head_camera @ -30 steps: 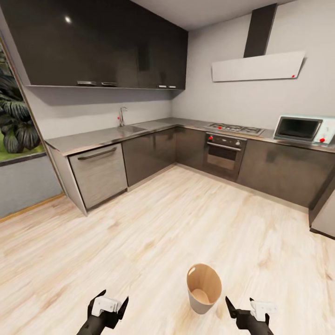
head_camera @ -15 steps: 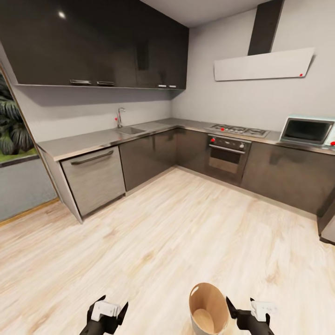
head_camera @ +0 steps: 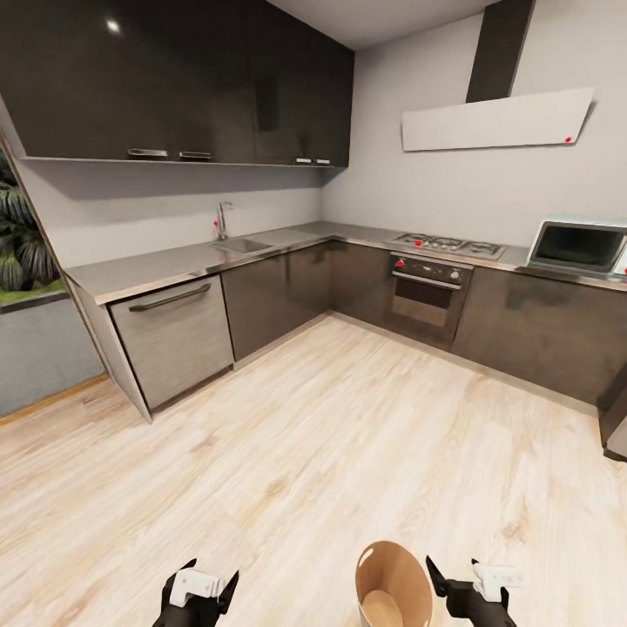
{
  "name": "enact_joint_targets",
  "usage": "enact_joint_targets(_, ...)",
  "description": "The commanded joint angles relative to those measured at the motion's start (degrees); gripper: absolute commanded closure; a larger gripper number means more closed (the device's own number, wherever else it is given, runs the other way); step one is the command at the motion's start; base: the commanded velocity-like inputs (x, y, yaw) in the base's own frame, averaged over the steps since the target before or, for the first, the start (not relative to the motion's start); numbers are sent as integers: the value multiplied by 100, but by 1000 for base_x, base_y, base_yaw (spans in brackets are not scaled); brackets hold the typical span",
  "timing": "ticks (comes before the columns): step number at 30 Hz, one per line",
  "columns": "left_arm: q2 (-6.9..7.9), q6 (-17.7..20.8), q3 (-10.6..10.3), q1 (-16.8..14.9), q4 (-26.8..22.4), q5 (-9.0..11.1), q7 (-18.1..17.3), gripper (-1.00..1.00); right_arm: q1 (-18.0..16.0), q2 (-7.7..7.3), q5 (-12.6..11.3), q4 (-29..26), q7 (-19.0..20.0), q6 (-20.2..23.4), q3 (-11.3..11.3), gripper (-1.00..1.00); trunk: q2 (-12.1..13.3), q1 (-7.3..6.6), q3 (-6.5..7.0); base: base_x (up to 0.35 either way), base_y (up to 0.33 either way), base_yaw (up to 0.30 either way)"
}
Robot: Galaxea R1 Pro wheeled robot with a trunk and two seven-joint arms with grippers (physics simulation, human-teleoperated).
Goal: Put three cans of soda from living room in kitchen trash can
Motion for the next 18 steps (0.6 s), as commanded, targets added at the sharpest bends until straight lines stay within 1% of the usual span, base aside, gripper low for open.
enact_joint_targets(1, 0, 0, 0, 0, 0, 3, -3, -100, -2, -11, -3, 13, -1, 8, -12, -100, 0, 0, 0, 7, 0, 0)
enact_joint_targets(3, 0, -2, 0, 0, 1, 7, -8, -100, -22, -33, -8, 52, 0, 28, -76, -100, 0, 0, 0, 5, 0, 0)
enact_joint_targets(5, 0, -2, 0, 0, 1, 13, -15, -100, -85, -52, -11, 97, 3, 116, -193, -100, 0, 0, 0, 3, 0, 0)
enact_joint_targets(6, 2, -1, 0, 0, 1, 15, -19, -100, -139, -62, -12, 115, 5, 211, -264, -100, 0, 0, 0, 2, 0, 0)
enact_joint_targets(8, 4, 2, 0, 0, 2, 21, -24, -100, -288, -79, -6, 140, 9, 551, -404, -100, 0, 0, 0, 2, 0, 0)
enact_joint_targets(9, 6, 10, 0, 0, 2, 25, -27, -100, -487, -101, 11, 156, 11, 1043, -504, -100, 0, 0, 0, 0, 0, 0)
enact_joint_targets(10, 7, 20, 0, 0, 2, 31, -30, -100, -730, -160, 28, 167, 11, 1627, -566, -100, 0, 0, 0, 0, 0, 0)
enact_joint_targets(12, 8, 28, 0, 0, 2, 35, -31, -100, -996, -252, 44, 173, 11, 2225, -600, -100, 0, 0, 0, 0, 0, 0)
enact_joint_targets(13, 8, 37, 0, 0, 0, 37, -32, -100, -1295, -378, 54, 184, 10, 2851, -605, -100, 0, 0, 0, 0, 0, 0)
enact_joint_targets(18, 9, 49, 0, 0, 0, 40, -35, -100, -2266, -721, 65, 272, -5, 4663, -584, -100, 0, 0, 0, 0, 0, 0)
